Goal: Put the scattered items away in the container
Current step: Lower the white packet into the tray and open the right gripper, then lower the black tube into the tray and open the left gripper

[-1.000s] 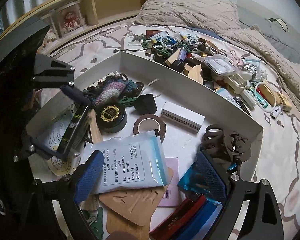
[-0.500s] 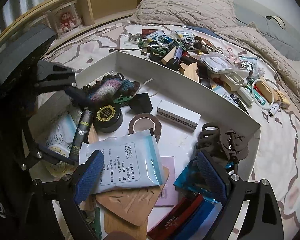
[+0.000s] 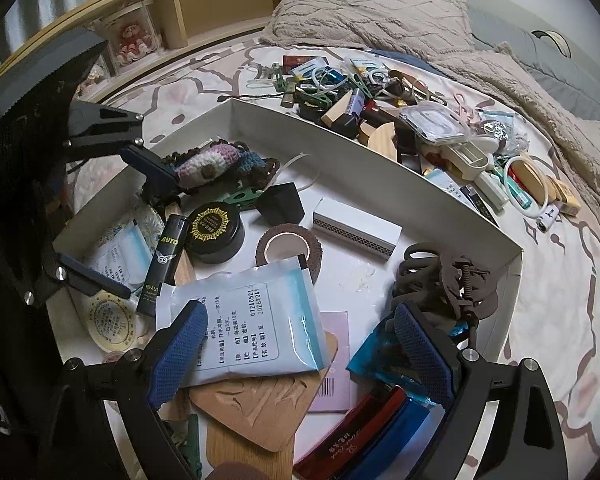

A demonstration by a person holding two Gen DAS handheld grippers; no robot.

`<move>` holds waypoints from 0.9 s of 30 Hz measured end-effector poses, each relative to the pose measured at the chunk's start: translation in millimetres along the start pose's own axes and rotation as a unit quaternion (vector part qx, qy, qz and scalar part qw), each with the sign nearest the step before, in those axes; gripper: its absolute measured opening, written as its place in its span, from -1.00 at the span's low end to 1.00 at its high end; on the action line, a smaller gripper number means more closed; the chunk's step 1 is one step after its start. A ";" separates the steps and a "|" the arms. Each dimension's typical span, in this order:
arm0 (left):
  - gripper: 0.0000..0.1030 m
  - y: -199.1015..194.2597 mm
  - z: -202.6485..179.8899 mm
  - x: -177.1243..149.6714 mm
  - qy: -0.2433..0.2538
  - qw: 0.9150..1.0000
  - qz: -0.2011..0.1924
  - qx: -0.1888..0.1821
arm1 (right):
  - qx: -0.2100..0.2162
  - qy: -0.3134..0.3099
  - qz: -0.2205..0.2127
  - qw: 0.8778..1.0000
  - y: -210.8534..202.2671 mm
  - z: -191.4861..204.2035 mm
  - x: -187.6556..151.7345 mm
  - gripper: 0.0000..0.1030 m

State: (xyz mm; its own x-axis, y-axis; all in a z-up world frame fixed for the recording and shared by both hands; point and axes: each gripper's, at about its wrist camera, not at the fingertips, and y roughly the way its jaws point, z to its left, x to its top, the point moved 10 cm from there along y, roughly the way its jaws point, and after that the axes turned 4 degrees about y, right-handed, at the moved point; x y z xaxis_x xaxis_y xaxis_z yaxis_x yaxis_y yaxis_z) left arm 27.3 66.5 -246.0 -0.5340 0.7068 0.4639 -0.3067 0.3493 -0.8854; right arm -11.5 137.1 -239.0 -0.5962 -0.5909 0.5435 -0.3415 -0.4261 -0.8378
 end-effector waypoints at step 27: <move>0.79 3.4 17.6 4.3 -0.031 0.999 -0.005 0.026 | -0.001 0.005 -0.006 1.000 -3.7 -4.0 3.5 0.83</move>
State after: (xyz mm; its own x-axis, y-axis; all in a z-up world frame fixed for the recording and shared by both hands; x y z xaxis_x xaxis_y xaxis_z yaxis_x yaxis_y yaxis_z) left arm 10.1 59.9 -246.4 -0.5778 0.6640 0.4746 -0.3514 0.3225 -0.8789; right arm -15.3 139.3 -234.2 -0.5986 -0.5795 0.5531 -0.3495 -0.4323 -0.8312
